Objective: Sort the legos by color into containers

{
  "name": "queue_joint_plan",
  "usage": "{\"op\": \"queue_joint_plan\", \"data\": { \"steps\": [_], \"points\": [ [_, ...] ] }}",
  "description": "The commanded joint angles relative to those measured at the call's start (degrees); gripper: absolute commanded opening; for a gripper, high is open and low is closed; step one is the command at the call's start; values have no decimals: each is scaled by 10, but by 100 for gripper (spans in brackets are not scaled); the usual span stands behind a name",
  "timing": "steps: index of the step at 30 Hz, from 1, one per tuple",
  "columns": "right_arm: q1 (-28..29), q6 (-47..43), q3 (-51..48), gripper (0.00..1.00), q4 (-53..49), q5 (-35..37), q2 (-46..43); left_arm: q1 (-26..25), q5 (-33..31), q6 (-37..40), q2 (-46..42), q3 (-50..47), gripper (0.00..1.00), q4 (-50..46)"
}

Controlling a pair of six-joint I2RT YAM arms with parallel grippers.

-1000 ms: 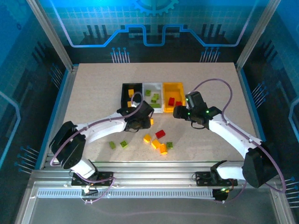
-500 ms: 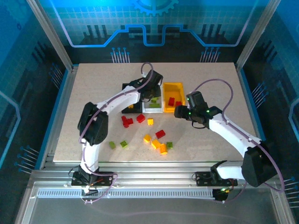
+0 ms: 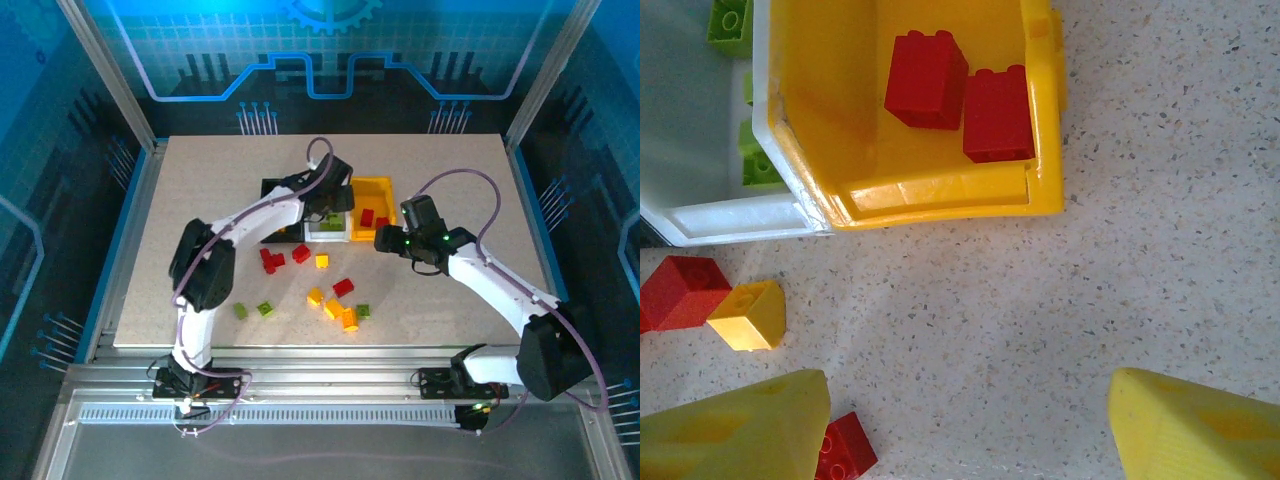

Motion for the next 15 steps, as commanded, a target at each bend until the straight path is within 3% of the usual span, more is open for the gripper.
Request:
{"op": "queue_joint_plan", "data": {
  "steps": [1, 8, 12, 15],
  "points": [
    [-10, -1, -7, 74, -6, -3, -10, -28, 14, -12, -107, -86, 84, 19],
    [-11, 1, -7, 75, -3, -6, -9, -65, 63, -31, -243, -283, 87, -16],
    [-11, 4, -23, 74, 2, -10, -11, -78, 119, -31, -255, -353, 78, -20],
    [-11, 6, -23, 74, 2, -11, -12, -85, 156, -34, -243, -378, 78, -8]
  ]
}}
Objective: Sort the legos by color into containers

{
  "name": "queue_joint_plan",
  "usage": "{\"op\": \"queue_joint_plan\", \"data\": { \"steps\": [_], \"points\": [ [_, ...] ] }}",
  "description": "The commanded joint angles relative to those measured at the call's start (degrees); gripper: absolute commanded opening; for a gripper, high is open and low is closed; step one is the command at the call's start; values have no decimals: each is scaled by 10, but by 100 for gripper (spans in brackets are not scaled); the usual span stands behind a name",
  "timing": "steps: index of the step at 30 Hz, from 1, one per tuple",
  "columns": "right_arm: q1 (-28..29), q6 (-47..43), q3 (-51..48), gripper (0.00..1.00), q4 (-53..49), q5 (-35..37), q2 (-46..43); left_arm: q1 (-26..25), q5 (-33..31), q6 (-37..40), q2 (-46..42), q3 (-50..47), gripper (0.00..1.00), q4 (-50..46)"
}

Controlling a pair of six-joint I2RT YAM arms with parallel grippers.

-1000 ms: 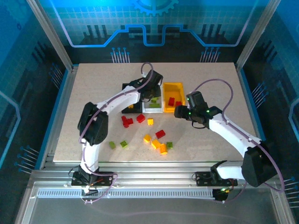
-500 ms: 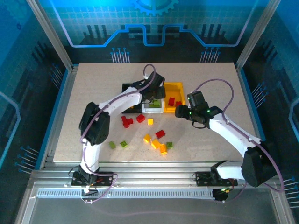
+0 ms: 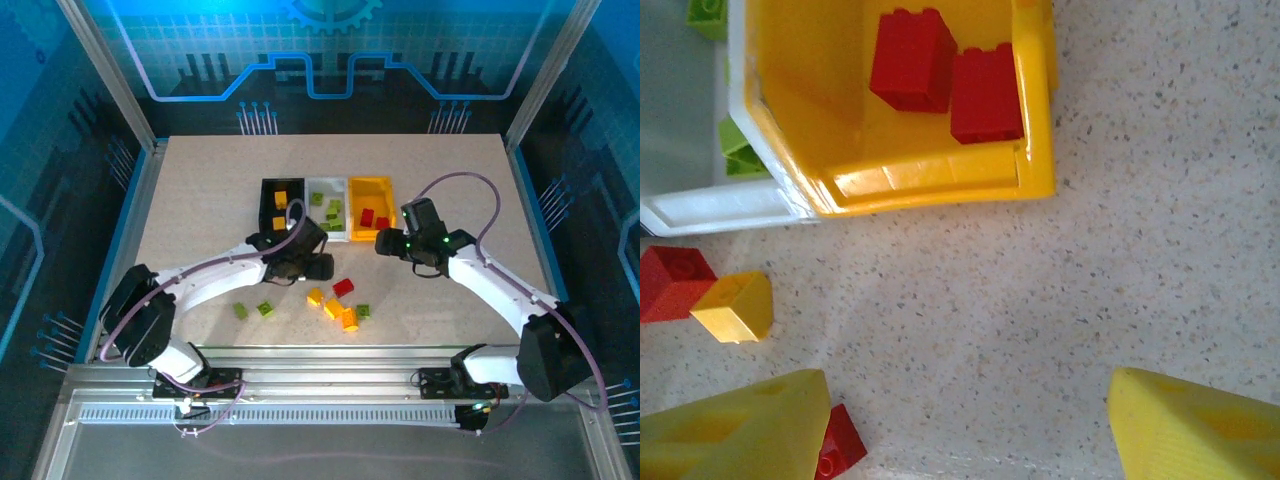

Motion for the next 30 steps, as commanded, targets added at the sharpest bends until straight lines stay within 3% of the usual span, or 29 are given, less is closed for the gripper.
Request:
{"op": "queue_joint_plan", "data": {
  "steps": [1, 6, 10, 12, 24, 30],
  "points": [
    [-9, 5, -7, 74, -1, -6, -12, -10, 65, -11, 11, -25, 79, 7],
    [-9, 5, -7, 74, -3, 0, -19, -19, 78, -21, 42, -21, 86, 27],
    [-9, 4, -9, 74, -6, 1, -24, -19, 32, -17, 72, -11, 73, -1],
    [-9, 3, -11, 74, -7, 2, -28, -19, 19, -18, 76, -12, 73, -7],
    [-15, 2, -19, 74, 1, -1, -30, -29, 19, -8, 92, -42, 62, -27],
    [-16, 3, -20, 74, 2, -1, -30, -29, -1, -10, 89, -49, 46, -16]
  ]
}}
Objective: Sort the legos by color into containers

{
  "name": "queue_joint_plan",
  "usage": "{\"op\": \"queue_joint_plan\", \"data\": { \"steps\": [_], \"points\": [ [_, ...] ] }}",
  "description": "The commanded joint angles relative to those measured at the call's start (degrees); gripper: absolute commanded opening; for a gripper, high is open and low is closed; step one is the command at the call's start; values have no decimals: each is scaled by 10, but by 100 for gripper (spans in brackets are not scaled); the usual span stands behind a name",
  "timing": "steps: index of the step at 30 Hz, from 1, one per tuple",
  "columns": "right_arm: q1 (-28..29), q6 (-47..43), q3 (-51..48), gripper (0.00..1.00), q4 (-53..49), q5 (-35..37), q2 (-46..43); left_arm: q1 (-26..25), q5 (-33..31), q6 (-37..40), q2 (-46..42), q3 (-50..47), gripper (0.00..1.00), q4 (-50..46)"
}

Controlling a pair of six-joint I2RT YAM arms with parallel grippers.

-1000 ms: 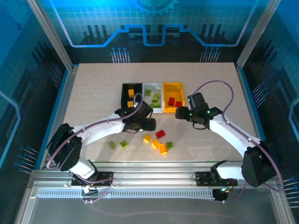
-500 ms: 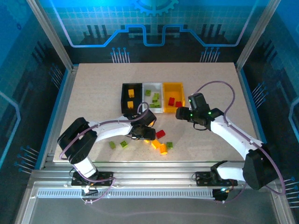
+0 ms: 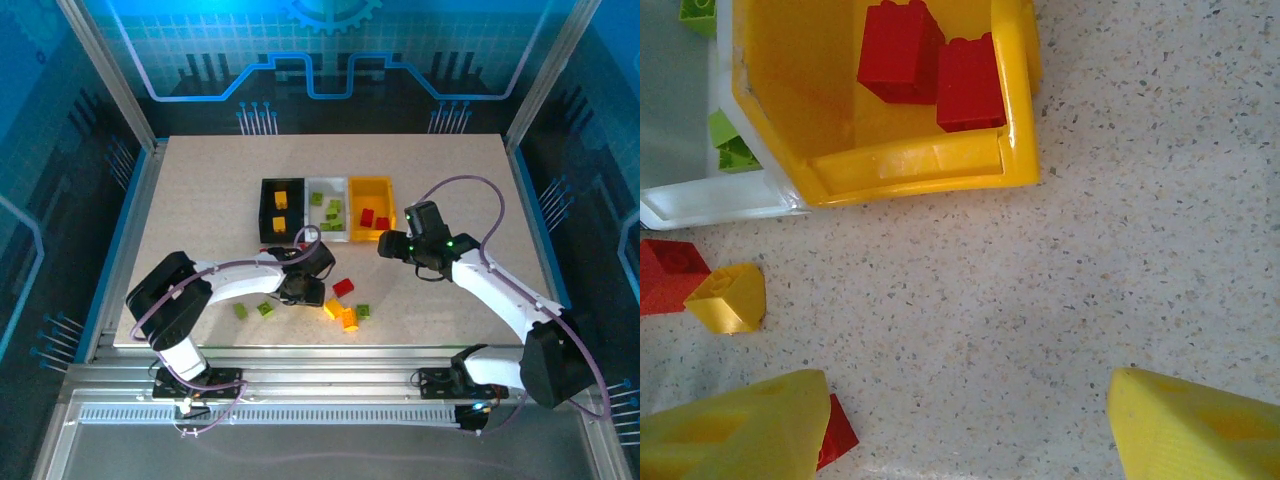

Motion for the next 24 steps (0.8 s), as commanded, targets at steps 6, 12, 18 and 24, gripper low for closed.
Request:
{"op": "queue_joint_plan", "data": {
  "steps": [6, 12, 18, 24],
  "points": [
    [-10, 2, -5, 75, 0, 0, -10, -3, -31, 2, -14, -4, 39, -14],
    [-11, 5, -5, 75, 3, -2, -9, -4, -41, -6, -59, 9, 29, -37],
    [-11, 6, -7, 75, 5, -4, -12, 41, -91, 8, -146, 55, 28, -73],
    [-11, 8, -11, 74, 10, -7, 1, 153, -127, 37, -115, 136, 27, -29]
  ]
}}
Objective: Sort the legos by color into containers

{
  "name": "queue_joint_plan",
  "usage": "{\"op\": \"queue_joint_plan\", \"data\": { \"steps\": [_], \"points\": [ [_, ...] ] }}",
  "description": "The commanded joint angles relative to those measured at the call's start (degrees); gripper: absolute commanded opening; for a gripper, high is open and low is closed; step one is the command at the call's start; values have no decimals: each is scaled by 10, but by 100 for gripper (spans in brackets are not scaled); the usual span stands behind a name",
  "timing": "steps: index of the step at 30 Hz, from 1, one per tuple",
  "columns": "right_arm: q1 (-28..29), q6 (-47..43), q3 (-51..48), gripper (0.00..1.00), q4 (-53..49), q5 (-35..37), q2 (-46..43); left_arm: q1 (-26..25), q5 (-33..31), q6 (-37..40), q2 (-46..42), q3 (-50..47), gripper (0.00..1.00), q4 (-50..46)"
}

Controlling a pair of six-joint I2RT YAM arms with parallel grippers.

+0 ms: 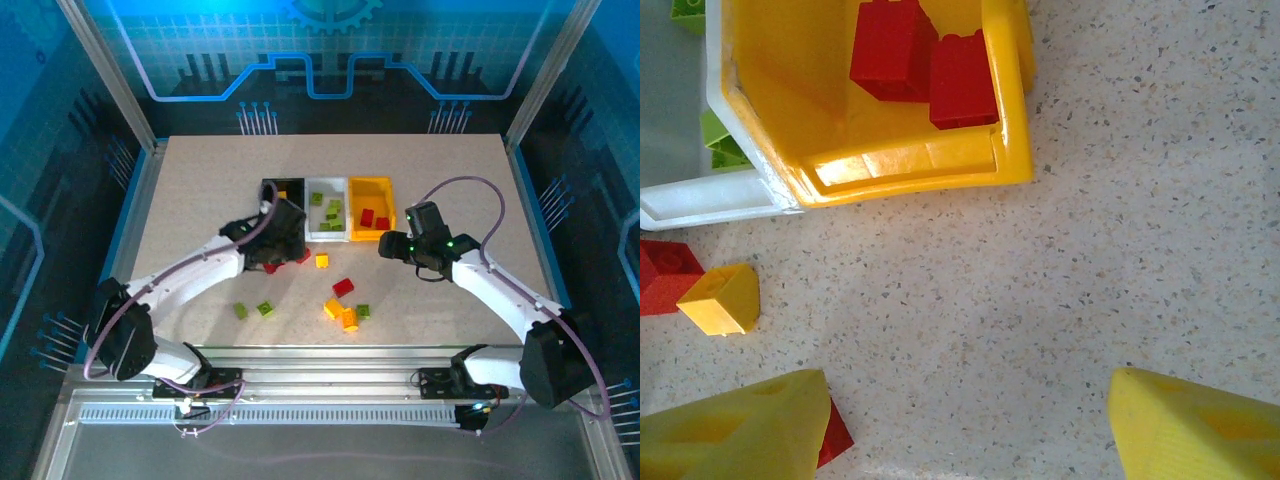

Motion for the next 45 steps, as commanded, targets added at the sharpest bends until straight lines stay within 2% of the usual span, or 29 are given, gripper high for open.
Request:
{"op": "queue_joint_plan", "data": {
  "steps": [1, 5, 11, 15, 17, 20, 27, 32, 40, 45],
  "points": [
    [-10, 8, -7, 74, 8, -6, 1, 42, -60, 31, 48, 57, 27, 14],
    [-10, 7, -7, 75, 7, -10, 3, 79, -74, 35, 149, 143, 25, 27],
    [-9, 5, -4, 74, -5, -11, -2, 89, -133, 50, 275, 276, 25, -5],
    [-9, 1, -1, 74, -16, -7, -11, 95, -146, 48, 321, 313, 25, -24],
    [-9, -1, -2, 75, -18, -8, -17, 95, -137, 45, 333, 321, 32, -28],
    [-10, -3, -3, 76, -21, -9, -20, 93, -127, 42, 335, 319, 51, -23],
    [-7, -23, 2, 78, -28, -30, -17, 83, -106, 45, 295, 308, 70, -8],
    [31, -37, 2, 80, -31, -33, 4, 54, -68, 35, 211, 249, 97, 35],
    [171, -19, 49, 82, -29, 26, 109, -24, -34, 19, 62, 84, 99, 83],
    [230, -19, 88, 82, -21, 55, 182, -38, -14, -5, -11, -11, 99, 78]
  ]
}}
